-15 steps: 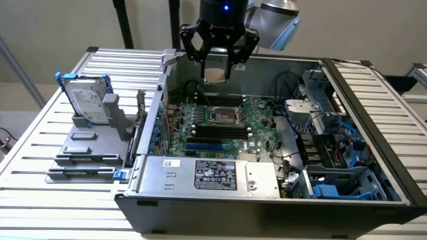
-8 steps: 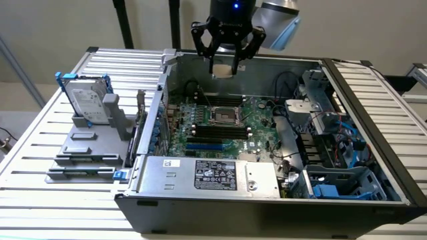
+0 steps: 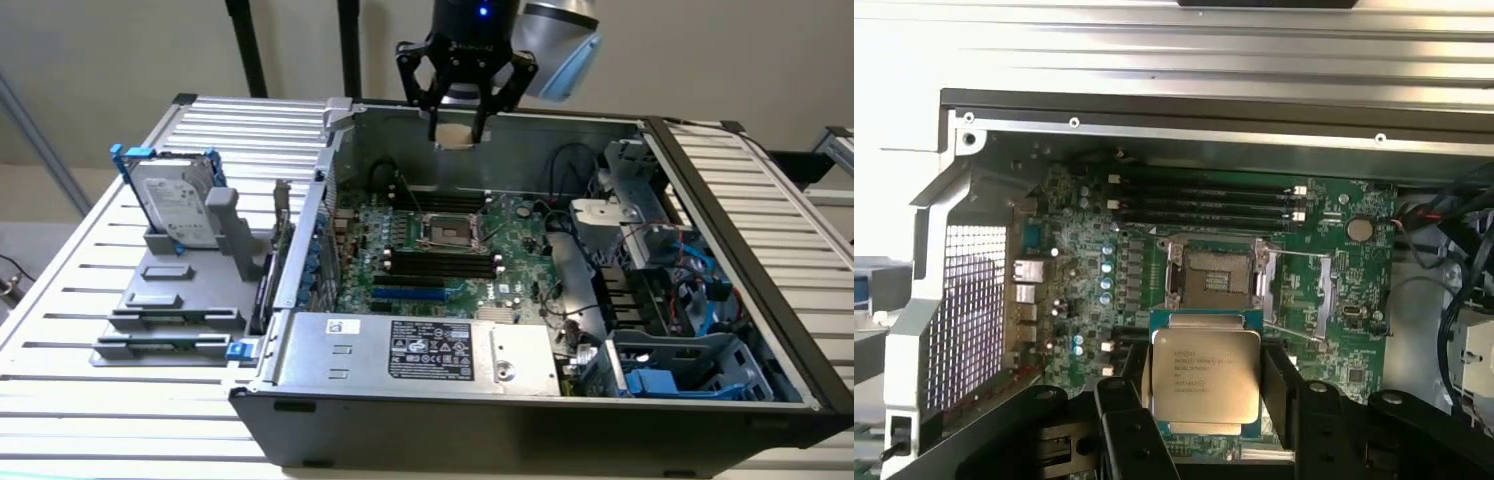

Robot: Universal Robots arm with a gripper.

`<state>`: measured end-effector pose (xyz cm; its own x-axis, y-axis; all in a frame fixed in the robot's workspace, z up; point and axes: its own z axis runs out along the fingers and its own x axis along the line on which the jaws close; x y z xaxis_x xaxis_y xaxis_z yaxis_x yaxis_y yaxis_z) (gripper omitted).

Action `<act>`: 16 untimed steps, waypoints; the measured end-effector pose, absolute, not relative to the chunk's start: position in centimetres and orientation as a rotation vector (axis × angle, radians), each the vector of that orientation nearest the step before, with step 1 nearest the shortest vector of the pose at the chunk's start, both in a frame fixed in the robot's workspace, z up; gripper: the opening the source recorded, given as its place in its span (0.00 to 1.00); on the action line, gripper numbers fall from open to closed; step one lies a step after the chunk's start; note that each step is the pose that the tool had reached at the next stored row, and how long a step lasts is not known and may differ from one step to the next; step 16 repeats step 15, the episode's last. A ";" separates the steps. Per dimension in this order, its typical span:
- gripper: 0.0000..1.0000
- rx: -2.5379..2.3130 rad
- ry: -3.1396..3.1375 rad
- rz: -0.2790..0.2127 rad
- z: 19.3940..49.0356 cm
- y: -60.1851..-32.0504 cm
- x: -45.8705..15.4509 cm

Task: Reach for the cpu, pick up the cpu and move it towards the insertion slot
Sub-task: 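Pick up the cpu and move it towards the insertion slot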

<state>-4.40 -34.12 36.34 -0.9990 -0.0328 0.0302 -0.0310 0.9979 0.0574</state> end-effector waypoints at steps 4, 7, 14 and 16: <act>0.54 0.037 -3.109 -0.088 36.0 -33.6 -4.0; 0.54 0.026 -3.110 -0.084 36.0 -33.3 -3.9; 0.54 0.021 -3.110 -0.084 35.9 -33.2 -3.8; 0.54 0.021 -3.110 -0.083 35.9 -33.2 -3.8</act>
